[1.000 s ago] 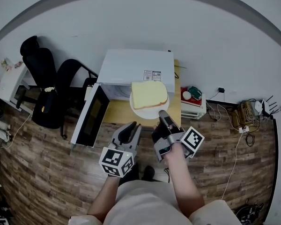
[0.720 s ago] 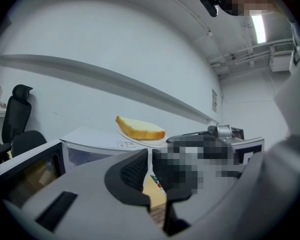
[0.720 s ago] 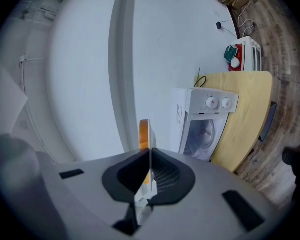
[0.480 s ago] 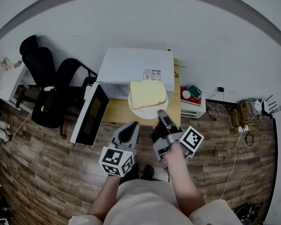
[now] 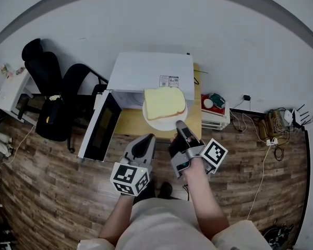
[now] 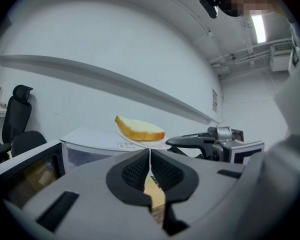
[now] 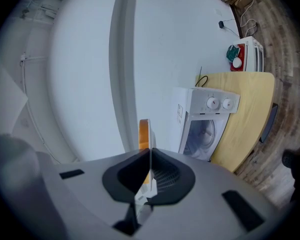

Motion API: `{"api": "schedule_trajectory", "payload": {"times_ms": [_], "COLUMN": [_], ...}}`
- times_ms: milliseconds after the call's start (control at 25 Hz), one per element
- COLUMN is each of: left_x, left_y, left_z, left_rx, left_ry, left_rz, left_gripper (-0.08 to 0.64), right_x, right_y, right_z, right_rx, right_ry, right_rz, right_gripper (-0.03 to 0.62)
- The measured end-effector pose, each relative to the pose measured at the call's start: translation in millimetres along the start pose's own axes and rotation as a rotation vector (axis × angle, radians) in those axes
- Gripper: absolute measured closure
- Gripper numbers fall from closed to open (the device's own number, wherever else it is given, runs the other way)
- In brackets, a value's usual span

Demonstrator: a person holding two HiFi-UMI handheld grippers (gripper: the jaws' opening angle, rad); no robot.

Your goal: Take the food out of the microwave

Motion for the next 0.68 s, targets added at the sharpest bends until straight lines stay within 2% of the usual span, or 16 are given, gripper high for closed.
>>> {"api": "schedule_trajectory", "payload": {"times_ms": [680], "left_x": [-1.1], "left_y": [2.0], "left_z": [2.1], "left_rx": [-0.002], "left_ry": [-0.004], "left_rz": [0.001], "left_gripper": [0.546], "right_x": [-2.5], "right_y": [4.2], "right_z": [1.2], "right_rx": [-0.002], "right_ry": [-0.012], "right_rz": [0.011], "right_gripper": [0.581]}}
Point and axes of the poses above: the fingertips, and each gripper's own axes: x forward along the fingers, y to its right, z out of its underside, the point moved 1 cm from there along -x, backward along the fingers, and after that the axes turned 2 degrees about y, right-handed, at the moved point
